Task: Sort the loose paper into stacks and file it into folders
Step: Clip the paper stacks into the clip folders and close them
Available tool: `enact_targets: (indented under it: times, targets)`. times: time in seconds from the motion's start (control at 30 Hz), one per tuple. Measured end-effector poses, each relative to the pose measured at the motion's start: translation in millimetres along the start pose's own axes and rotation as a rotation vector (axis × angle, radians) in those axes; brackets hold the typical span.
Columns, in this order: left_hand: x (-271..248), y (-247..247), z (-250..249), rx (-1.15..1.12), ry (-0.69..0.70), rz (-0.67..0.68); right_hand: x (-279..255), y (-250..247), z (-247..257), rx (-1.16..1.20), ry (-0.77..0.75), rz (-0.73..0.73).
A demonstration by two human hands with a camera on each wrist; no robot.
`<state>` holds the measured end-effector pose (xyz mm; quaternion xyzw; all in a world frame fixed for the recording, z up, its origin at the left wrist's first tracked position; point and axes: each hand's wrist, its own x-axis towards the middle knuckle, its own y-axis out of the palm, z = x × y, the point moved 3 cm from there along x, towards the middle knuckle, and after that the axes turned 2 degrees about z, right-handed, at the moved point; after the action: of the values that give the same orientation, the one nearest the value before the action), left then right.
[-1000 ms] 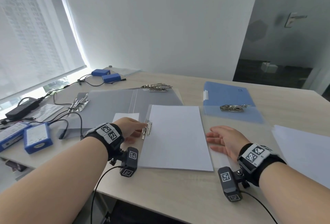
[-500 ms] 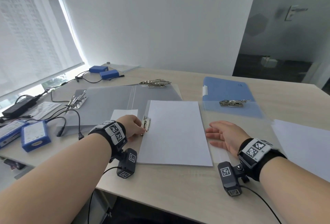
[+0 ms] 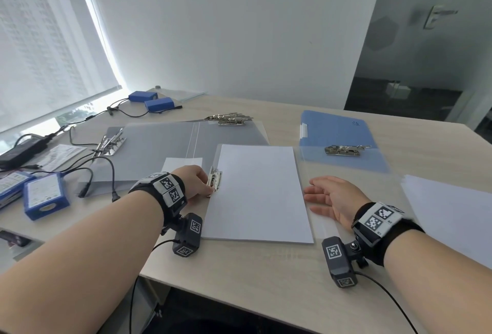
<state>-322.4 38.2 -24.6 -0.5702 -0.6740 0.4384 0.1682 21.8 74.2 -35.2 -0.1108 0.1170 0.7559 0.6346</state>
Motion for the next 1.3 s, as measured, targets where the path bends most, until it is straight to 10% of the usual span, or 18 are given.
enact_targets:
  times: [0.6, 0.8, 1.3]
  targets:
    - [-45.9, -1.1, -38.1, -0.146, 0.104, -0.185, -15.8, 1.7, 8.9, 0.012, 0.015, 0.013]
    - [-101.5, 46.0, -117.7, -0.422, 0.308, 0.039, -53.3, -12.7, 23.9, -0.034, -0.051, 0.049]
    - [-139.5, 220.0, -293.1, -0.219, 0.548, 0.423, -157.0, -274.6, 23.7, -0.388, -0.029, -0.583]
